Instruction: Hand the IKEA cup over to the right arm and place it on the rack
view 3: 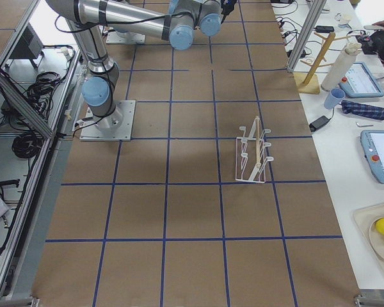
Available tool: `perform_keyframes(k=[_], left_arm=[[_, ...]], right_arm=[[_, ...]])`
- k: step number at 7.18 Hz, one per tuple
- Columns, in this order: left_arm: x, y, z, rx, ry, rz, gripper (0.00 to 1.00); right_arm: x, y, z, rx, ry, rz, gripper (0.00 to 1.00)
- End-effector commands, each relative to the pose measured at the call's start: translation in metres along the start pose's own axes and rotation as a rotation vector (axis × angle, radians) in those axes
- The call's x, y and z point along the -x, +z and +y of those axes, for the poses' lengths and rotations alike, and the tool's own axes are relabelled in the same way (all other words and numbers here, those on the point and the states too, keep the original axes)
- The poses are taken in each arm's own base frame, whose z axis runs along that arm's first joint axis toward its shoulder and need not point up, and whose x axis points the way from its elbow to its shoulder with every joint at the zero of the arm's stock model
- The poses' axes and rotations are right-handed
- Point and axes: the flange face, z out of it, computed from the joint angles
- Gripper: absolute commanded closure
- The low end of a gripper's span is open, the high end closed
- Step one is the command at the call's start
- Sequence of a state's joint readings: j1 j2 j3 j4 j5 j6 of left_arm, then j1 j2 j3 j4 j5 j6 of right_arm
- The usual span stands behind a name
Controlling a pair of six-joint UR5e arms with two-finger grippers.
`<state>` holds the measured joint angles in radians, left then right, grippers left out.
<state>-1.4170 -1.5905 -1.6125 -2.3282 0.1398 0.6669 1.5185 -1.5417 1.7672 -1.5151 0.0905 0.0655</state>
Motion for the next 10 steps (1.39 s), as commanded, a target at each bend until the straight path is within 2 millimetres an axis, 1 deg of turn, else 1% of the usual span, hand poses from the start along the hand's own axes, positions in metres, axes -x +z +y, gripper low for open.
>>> perform_keyframes(k=[1, 2, 3, 4, 6, 7, 8, 9, 10], left_arm=[[0.000, 0.000, 0.000, 0.001, -0.002, -0.001, 1.00], [0.001, 0.000, 0.000, 0.004, -0.003, -0.005, 1.00], [0.001, 0.000, 0.001, 0.007, -0.002, -0.008, 0.60], [0.001, 0.000, 0.001, 0.006, -0.014, -0.007, 0.01], [0.001, -0.001, 0.000, 0.007, -0.032, -0.010, 0.00], [-0.002, -0.002, -0.001, 0.004, -0.046, -0.012, 0.00], [-0.010, -0.010, -0.002, 0.003, -0.114, -0.034, 0.00], [-0.017, -0.012, 0.000, 0.017, -0.134, -0.070, 0.00], [-0.029, -0.016, 0.001, 0.041, -0.151, -0.141, 0.00]], right_arm=[[0.001, 0.000, 0.000, 0.001, -0.003, -0.001, 0.82], [0.002, 0.000, 0.000, 0.001, -0.011, -0.001, 0.88], [0.003, 0.000, 0.000, 0.001, -0.012, -0.001, 0.91], [0.007, -0.003, -0.001, -0.005, -0.007, -0.004, 0.93], [0.008, -0.008, -0.006, -0.016, -0.005, -0.005, 0.94], [0.010, -0.017, -0.009, -0.034, -0.010, 0.012, 0.94], [0.013, -0.029, -0.013, -0.058, 0.000, 0.010, 0.94], [0.014, -0.033, -0.015, -0.063, 0.025, 0.001, 0.94], [0.016, -0.043, -0.019, -0.082, 0.026, -0.003, 0.94]])
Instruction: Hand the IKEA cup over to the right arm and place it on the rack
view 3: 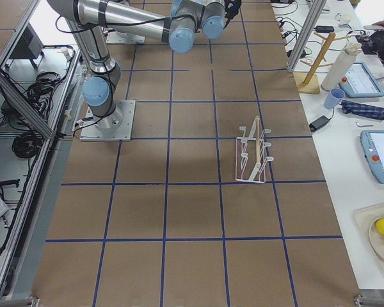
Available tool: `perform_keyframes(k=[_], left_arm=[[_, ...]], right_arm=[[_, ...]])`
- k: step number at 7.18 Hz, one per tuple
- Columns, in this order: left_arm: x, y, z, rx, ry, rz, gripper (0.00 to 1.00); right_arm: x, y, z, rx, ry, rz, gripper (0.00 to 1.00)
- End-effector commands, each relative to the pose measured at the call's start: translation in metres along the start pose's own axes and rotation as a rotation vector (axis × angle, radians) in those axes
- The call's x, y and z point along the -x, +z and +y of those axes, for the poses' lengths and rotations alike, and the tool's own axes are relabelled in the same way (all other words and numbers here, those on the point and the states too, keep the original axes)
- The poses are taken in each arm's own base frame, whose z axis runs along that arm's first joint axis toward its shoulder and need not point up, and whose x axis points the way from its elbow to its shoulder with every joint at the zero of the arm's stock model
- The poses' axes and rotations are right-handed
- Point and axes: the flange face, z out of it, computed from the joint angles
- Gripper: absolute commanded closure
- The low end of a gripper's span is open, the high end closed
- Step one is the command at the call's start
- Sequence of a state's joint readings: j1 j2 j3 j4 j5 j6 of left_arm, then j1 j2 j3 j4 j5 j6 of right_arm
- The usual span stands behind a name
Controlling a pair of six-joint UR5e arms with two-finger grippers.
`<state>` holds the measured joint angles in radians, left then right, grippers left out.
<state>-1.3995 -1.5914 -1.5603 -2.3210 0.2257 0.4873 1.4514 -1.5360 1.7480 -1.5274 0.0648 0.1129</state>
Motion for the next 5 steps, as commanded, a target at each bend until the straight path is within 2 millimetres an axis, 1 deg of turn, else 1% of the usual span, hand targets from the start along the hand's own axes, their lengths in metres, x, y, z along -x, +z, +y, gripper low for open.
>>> perform_keyframes(k=[1, 2, 3, 4, 5], left_arm=[[-0.020, -0.011, 0.000, 0.022, 0.009, -0.197, 0.00], [-0.015, -0.020, -0.006, 0.004, 0.038, -0.401, 0.00], [-0.009, -0.023, -0.010, -0.029, 0.037, -0.562, 0.00], [-0.005, -0.028, -0.011, -0.045, 0.060, -0.667, 0.00], [0.005, -0.039, -0.018, -0.060, 0.078, -0.825, 0.00]], right_arm=[[0.008, -0.038, -0.015, -0.072, 0.008, -0.015, 0.94], [0.004, -0.058, -0.022, -0.119, 0.007, 0.057, 0.94], [-0.001, -0.065, -0.023, -0.144, -0.001, 0.164, 0.94], [0.001, -0.069, -0.022, -0.172, -0.034, 0.326, 0.94], [0.011, -0.075, -0.020, -0.207, -0.075, 0.497, 0.94]])
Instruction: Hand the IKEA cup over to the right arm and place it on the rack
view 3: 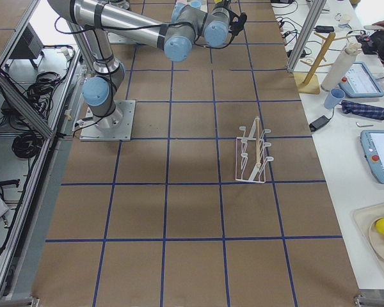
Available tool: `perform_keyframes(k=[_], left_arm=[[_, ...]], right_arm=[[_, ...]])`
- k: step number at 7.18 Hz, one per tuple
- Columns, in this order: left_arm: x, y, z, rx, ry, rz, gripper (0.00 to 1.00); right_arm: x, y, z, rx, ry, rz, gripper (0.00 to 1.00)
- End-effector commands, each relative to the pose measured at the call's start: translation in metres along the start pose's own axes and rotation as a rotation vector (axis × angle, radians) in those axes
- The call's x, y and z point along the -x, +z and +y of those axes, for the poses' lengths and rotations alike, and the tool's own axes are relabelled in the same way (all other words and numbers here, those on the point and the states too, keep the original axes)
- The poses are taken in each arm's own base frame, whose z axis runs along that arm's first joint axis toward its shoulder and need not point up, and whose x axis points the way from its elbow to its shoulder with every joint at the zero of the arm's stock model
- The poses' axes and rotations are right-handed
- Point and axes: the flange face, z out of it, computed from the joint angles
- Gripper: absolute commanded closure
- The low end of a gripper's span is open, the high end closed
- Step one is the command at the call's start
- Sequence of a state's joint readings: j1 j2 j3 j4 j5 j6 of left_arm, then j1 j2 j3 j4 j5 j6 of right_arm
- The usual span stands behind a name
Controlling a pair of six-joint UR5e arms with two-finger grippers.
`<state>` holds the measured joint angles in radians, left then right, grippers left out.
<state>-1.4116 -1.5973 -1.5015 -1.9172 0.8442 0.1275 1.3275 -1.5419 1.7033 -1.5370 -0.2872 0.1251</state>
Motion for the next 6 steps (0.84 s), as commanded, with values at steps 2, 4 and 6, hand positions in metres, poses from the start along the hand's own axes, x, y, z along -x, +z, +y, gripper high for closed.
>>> perform_keyframes(k=[2, 4, 6], left_arm=[[0.023, 0.014, -0.019, -0.093, 0.031, -0.477, 0.00], [0.032, 0.053, -0.016, -0.206, 0.109, -0.688, 0.00], [0.027, 0.037, -0.011, -0.290, 0.149, -0.817, 0.00]], right_arm=[[0.001, -0.026, 0.004, -0.105, -0.118, 0.453, 0.94], [-0.009, -0.045, 0.014, -0.097, -0.332, 0.743, 0.95], [-0.012, -0.072, 0.017, -0.086, -0.537, 1.054, 0.96]])
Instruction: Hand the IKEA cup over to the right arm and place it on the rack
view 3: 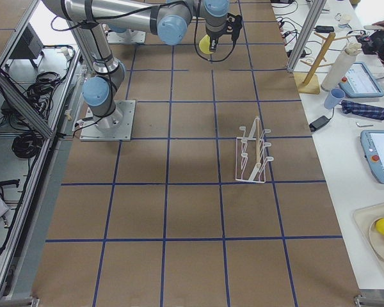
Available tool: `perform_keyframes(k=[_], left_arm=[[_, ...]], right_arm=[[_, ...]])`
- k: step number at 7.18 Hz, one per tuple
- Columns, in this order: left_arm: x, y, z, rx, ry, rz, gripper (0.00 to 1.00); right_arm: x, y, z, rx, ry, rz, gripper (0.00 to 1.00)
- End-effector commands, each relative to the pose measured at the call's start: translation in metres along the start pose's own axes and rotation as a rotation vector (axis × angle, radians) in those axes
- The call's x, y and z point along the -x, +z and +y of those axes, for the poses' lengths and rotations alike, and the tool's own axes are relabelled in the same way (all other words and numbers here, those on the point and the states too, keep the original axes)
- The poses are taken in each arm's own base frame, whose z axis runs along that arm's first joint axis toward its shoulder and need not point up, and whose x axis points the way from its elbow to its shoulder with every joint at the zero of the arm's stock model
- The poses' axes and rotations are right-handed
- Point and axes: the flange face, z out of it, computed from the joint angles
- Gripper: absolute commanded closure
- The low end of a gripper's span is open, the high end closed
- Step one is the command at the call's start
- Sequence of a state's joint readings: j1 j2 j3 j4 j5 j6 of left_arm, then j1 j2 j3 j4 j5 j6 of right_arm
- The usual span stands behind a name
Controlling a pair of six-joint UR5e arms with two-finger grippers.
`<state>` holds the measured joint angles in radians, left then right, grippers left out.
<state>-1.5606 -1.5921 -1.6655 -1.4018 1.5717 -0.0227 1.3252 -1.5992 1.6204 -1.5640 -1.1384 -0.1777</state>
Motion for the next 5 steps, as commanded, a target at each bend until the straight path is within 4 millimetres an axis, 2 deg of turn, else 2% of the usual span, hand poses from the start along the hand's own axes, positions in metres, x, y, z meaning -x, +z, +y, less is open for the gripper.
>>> perform_keyframes(k=[1, 2, 3, 5], left_arm=[[0.000, -0.017, -0.004, -0.006, 0.002, -0.066, 0.00], [-0.002, -0.035, -0.009, 0.030, 0.002, -0.062, 0.00], [-0.007, -0.038, -0.016, 0.045, -0.022, -0.059, 0.00], [-0.022, -0.035, -0.024, 0.038, -0.015, 0.020, 0.00]], right_arm=[[-0.018, -0.015, 0.004, -0.002, -0.161, 0.244, 0.98], [-0.023, -0.022, 0.000, -0.032, -0.207, 0.324, 0.99], [-0.028, -0.029, -0.005, -0.055, -0.271, 0.398, 0.99], [-0.056, -0.043, -0.015, -0.085, -0.344, 0.491, 0.98]])
